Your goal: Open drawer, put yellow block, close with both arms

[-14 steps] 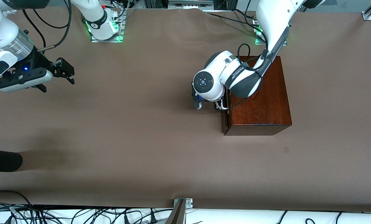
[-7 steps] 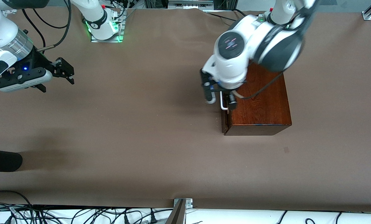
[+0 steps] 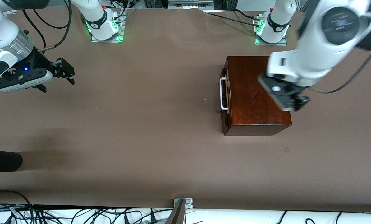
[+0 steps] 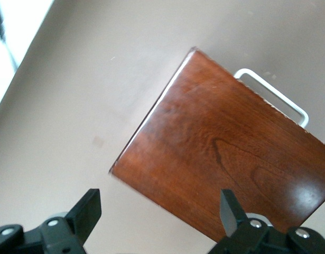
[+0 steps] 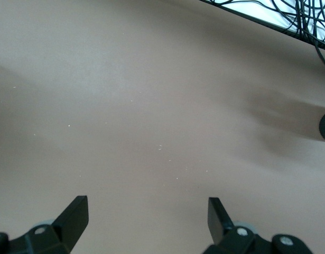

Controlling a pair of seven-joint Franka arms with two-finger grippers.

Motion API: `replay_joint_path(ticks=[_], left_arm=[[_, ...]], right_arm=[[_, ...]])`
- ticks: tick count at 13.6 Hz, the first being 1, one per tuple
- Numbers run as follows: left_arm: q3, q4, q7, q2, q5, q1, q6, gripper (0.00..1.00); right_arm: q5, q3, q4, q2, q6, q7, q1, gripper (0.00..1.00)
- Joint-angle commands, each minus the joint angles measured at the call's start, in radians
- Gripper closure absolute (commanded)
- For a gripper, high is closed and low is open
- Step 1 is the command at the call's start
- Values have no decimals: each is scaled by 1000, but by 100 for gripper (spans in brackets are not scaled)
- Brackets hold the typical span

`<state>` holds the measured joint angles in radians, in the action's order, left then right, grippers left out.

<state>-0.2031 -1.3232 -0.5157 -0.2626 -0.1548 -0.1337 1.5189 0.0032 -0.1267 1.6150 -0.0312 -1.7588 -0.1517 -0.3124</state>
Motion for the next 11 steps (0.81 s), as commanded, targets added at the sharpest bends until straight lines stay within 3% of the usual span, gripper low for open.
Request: replay_joint_path(ticks=[1,4,7,9,11], left_arm=[[75,-111,265,106,82,-3,12,0],[115,-204,426,183,89,-1,76,0],[191,-261,433,232,119,-1,138,0],[284,-298,445,247,184,-1,138,0],[310,-307,447,253,175,0,117,0]], right_arm=[[-9,10,-15,-4,12,4,7,0],[-14,10,-15,-3,13,1,7,0],[-17,10,-17,-3,13,1,7,0],[-19,10,-17,-3,15,1,7,0],[-19,9,-17,-3,13,1,7,0]])
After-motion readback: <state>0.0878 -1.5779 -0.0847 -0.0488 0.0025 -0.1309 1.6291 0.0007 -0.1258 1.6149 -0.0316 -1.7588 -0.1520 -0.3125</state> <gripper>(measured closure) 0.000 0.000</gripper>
